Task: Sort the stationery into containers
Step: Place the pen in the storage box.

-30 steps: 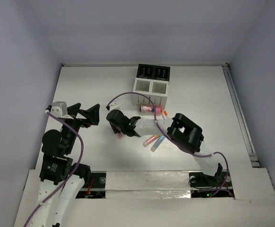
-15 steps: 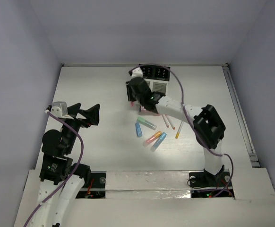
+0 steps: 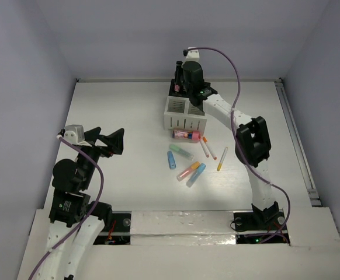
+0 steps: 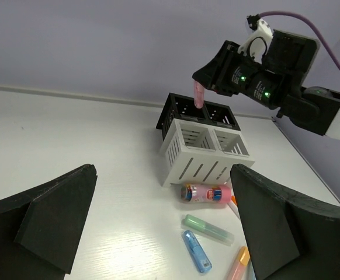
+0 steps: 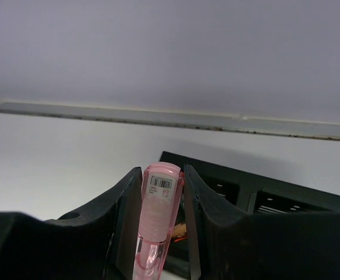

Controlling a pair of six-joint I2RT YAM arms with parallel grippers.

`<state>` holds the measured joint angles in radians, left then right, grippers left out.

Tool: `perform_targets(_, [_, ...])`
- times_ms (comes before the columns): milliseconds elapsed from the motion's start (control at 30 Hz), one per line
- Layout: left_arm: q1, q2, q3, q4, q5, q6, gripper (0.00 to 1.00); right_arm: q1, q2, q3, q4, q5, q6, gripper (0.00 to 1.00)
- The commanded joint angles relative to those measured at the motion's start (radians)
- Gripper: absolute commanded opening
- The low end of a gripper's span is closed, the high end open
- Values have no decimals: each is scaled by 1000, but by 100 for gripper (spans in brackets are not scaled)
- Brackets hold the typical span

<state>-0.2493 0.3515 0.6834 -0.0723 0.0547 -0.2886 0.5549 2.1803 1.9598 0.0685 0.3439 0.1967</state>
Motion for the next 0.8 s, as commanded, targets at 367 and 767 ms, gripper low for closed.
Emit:
perform_targets(367, [4,21,36,43,14,11,99,-24,128,126,113,32,-135,28])
perform_targets(767, [4,26,34,45,16,11,99,-24,180,149,119,44,-169,36])
